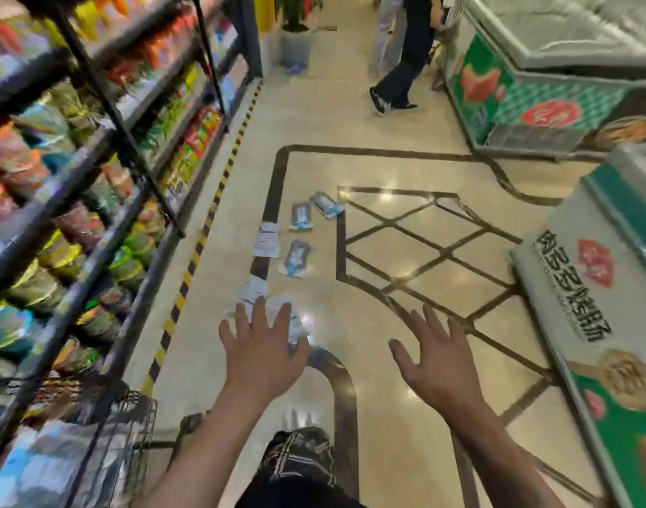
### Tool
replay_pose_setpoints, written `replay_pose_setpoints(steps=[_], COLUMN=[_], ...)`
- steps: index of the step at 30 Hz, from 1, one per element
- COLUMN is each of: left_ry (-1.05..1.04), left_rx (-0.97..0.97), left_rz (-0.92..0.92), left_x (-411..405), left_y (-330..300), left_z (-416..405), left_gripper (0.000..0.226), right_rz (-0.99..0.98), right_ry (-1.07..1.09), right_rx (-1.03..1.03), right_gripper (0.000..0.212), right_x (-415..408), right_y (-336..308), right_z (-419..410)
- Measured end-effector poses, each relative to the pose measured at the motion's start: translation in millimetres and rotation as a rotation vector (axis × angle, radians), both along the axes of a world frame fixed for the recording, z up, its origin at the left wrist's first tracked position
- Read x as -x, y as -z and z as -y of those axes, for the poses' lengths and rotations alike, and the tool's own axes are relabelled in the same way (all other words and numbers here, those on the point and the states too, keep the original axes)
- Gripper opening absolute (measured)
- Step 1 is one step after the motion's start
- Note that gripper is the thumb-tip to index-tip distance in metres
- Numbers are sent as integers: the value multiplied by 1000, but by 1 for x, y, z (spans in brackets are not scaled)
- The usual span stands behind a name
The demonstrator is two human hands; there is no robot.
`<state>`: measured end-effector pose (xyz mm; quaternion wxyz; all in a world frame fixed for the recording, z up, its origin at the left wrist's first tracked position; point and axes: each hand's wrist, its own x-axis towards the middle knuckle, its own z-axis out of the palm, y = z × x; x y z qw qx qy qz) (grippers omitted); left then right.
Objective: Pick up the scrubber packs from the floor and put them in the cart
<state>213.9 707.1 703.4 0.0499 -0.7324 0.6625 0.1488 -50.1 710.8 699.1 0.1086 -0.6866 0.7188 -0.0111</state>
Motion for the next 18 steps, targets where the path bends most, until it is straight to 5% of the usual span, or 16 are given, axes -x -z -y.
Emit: replay_pose_setpoints(steps=[6,18], left_ry=[37,-100], left_rx=[12,1], left_rz=[-9,-109], left_x=[30,45], left_y=[9,26], left_z=[97,393], left_gripper=[82,72], right_rz=[80,-18], right_ry=[30,-142], right_rx=[-76,-48], right_gripper=[75,67], right_x=[16,30], right_y=[20,-8], right_z=[87,403])
